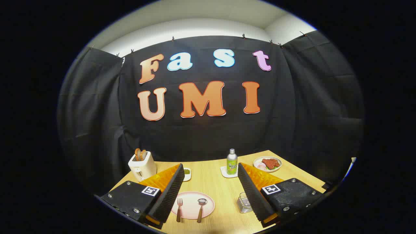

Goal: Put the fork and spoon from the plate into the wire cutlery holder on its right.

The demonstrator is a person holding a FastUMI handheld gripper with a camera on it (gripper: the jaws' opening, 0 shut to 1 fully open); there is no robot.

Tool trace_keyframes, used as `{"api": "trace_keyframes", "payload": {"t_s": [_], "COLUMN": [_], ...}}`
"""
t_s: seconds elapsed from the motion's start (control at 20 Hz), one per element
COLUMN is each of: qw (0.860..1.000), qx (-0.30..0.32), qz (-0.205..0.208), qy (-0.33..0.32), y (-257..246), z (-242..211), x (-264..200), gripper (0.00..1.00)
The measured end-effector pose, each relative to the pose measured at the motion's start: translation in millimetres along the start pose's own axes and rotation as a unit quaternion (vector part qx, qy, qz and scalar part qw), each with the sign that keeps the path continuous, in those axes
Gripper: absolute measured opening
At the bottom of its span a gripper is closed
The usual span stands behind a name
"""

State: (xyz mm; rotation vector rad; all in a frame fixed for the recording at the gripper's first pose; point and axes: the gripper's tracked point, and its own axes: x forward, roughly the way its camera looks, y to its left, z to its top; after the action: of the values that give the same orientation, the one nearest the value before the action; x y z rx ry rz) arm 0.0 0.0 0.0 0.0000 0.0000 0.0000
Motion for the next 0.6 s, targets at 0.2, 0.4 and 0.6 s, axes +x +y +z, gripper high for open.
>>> {"api": "trace_keyframes", "payload": {"t_s": [0.2,0.4,0.6], "qw": [1.0,1.0,1.0], "qx": [0.008,-0.004,-0.012], "qz": [-0.001,-0.005,-0.003], "qy": [0.024,0.026,0.023], "y": [3.2,2.6,5.4], "z": [-13.8,-17.4,-18.8], "x": [-1.5,-4.8,-9.2], "gripper": [0.99,0.99,0.99]}}
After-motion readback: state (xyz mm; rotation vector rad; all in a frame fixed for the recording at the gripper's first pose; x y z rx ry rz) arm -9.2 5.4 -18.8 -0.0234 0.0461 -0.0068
